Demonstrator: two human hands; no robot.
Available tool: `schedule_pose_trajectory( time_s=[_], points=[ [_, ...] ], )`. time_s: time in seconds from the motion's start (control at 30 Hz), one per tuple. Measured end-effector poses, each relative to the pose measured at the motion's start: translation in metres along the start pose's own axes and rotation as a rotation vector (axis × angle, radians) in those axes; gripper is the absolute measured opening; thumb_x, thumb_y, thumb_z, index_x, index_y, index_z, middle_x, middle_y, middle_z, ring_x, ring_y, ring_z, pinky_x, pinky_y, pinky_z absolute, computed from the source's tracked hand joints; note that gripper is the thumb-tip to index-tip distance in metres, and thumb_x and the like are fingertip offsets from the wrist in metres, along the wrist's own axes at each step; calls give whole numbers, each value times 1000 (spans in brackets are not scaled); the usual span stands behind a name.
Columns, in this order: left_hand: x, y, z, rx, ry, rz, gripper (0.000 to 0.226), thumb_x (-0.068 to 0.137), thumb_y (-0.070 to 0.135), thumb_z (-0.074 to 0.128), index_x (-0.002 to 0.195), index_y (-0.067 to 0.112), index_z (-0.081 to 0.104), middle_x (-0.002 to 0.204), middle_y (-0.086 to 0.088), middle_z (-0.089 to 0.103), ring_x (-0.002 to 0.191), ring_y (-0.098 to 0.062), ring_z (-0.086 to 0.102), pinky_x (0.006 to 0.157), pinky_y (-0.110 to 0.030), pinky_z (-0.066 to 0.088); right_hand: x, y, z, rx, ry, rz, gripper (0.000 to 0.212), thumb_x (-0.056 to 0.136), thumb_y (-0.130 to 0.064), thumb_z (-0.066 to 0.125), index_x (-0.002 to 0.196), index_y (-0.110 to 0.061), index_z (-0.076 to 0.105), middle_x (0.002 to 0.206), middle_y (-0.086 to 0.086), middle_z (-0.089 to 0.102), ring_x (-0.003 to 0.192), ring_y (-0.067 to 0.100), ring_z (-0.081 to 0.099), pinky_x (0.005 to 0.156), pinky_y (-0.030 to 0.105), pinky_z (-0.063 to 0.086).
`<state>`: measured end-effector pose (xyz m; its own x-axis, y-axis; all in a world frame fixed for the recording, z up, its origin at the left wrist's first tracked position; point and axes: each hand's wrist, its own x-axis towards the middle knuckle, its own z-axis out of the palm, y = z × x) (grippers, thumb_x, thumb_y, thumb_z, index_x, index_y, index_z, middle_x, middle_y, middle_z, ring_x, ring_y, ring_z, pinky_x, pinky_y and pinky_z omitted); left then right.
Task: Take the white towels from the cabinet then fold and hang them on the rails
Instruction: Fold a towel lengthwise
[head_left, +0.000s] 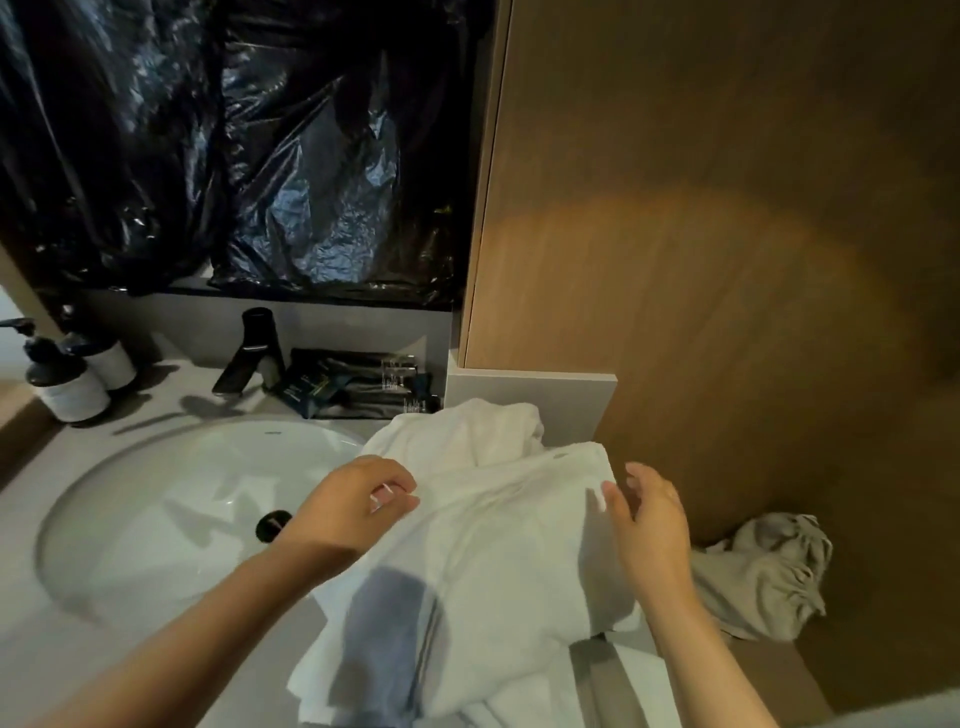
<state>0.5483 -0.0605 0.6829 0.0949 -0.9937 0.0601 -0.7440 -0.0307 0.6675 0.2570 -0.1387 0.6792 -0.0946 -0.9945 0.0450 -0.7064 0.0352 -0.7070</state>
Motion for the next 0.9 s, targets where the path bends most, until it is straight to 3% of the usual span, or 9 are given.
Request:
schedule_pose_trajectory(
  time_s=[0.07,0.13,0.17,0.23,0.37,0.57,0.7,0.9],
  points=[
    [-21,-18,1,-48,74,-71,9,86,25,69,82,33,66,87,14,64,83,-1,59,71,-12,41,-9,-13,4,48,-11,-83,38,97,-28,56,132,-15,53,126,1,54,110,18,56,87,29,50],
    [-41,-32,5,-71,95,-116,9,86,28,69,81,35,65,87,14,65,84,2,60,71,-12,44,-19,-26,11,123,-115,-121,24,97,-26,57,121,-21,57,108,-3,63,90,10,60,67,13,45],
    [-50,-35,5,-82,87,-143,7,87,29,69,83,34,65,87,15,66,84,4,61,70,-10,46,-24,-32,16,157,-184,-126,20,97,-26,57,117,-24,58,99,-5,65,86,9,62,62,11,43],
    [-63,-37,7,-124,82,-193,2,87,33,67,88,32,66,87,13,67,83,6,62,71,-13,52,-32,-40,27,170,-302,-164,19,97,-30,56,116,-31,55,93,-9,67,84,7,64,66,11,45],
    [-81,-32,10,-197,144,-195,18,82,43,65,92,29,67,86,14,67,82,1,64,72,-19,56,-46,-45,47,118,-469,-251,28,95,-38,58,122,-37,49,85,-8,70,77,8,66,77,24,54],
    [-92,-24,20,-237,175,-133,4,83,22,72,81,25,69,78,13,66,77,-9,64,66,-24,54,-56,-48,54,219,-526,-256,24,94,-28,62,115,-38,54,77,-1,70,73,10,68,78,24,56],
    [-93,-18,30,-298,141,-152,5,85,21,71,87,26,70,87,13,66,85,-4,63,71,-19,54,-62,-58,56,383,-604,-195,18,93,-15,64,107,-27,67,77,7,71,72,14,69,69,22,55],
    [-97,-13,40,-393,164,-144,23,78,45,72,96,31,69,99,14,63,93,-5,62,78,-21,54,-56,-67,58,449,-667,-179,20,94,-8,61,108,-18,71,81,3,75,76,11,71,70,19,54]
  ],
)
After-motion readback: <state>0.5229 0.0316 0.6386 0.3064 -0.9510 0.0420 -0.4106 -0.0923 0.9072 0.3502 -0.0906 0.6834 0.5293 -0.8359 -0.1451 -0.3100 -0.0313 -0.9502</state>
